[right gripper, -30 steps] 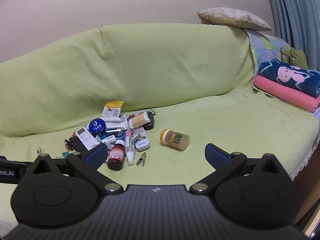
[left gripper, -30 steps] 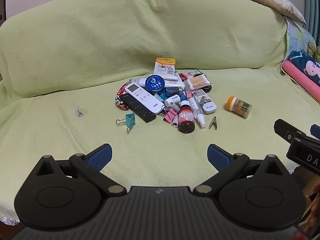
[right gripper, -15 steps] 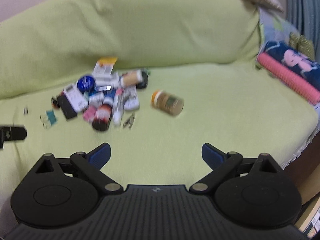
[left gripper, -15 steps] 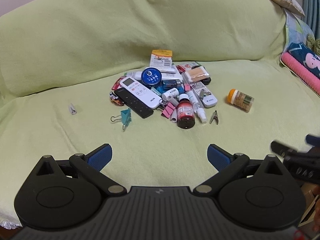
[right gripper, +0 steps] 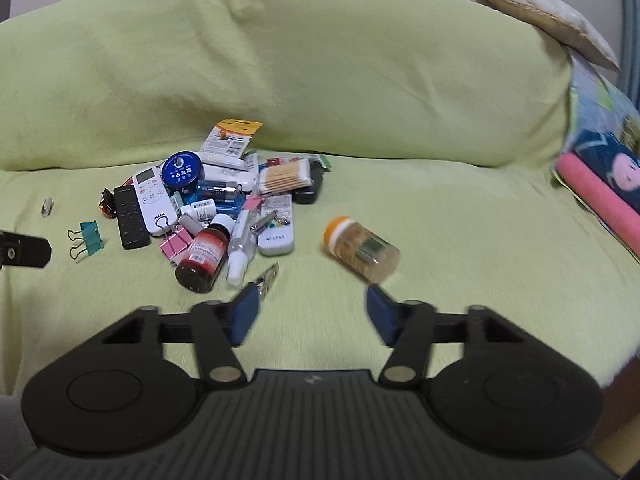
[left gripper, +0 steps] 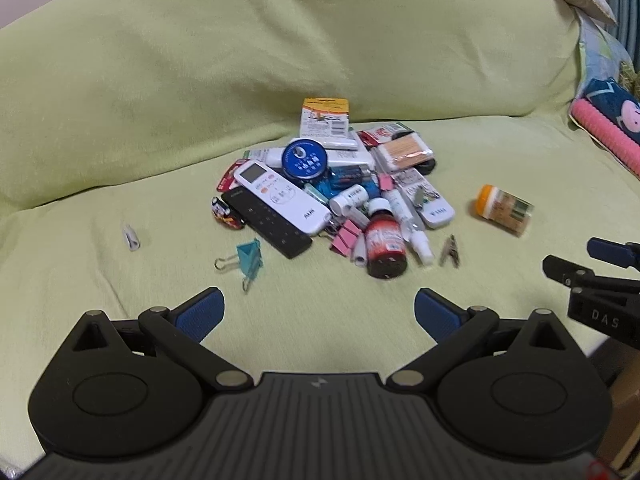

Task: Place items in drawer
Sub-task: 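Move the right gripper toward the pile of items on the sofa, then grasp the bag of cotton swabs with the right gripper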

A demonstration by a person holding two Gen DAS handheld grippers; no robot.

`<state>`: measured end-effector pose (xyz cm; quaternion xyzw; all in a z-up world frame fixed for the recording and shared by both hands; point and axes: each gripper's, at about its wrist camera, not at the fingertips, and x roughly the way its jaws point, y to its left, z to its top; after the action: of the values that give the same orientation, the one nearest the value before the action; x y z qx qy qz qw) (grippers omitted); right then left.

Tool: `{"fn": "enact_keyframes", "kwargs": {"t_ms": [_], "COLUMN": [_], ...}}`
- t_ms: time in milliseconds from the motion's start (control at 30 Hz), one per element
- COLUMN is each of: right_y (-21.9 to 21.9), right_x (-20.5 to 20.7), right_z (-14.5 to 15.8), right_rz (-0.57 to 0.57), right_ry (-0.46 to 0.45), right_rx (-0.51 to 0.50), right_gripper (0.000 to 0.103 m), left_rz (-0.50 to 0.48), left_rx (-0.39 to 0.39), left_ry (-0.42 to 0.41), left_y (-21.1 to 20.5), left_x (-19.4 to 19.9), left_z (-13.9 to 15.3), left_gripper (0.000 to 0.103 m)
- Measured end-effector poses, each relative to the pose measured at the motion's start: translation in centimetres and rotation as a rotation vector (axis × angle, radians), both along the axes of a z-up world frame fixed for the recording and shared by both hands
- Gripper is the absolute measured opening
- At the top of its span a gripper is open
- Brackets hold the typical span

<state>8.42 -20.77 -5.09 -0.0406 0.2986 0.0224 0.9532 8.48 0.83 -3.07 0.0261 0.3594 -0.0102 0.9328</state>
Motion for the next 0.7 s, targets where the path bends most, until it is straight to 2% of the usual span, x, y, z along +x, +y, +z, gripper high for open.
{"fn": "enact_keyframes", "kwargs": {"t_ms": [167, 333, 533, 700], "right_y": [0.6, 1.9, 4.2, 6.1], "right_x": [3.7, 7.6, 12.9, 16.1], "right_z": [-1.0, -1.1, -1.5, -4.1], "right_rz": [0.073, 0.155, 0.322, 0.489], "right_ry": [-0.006, -0.049, -0.101, -0.111], "right_rx": [-0.032, -0.184, -0.503, -0.766], "right_gripper": [0.038, 0.031, 0.029, 0.029], "left_rz": [0.029, 0.052, 0.068, 0.055], "left_rx": [0.004, 0.005, 0.0, 0.009], "left_ry": [0.003, -0.006, -0.007, -0.013], "left_y": [1.3, 2.4, 3.4, 3.3], "left_x": [3.2, 5.8, 8.2, 9.9], "left_z": [-0.4, -0.5, -1.1, -1.2], "left_gripper": [0.102, 0.102, 0.102, 0.102]}}
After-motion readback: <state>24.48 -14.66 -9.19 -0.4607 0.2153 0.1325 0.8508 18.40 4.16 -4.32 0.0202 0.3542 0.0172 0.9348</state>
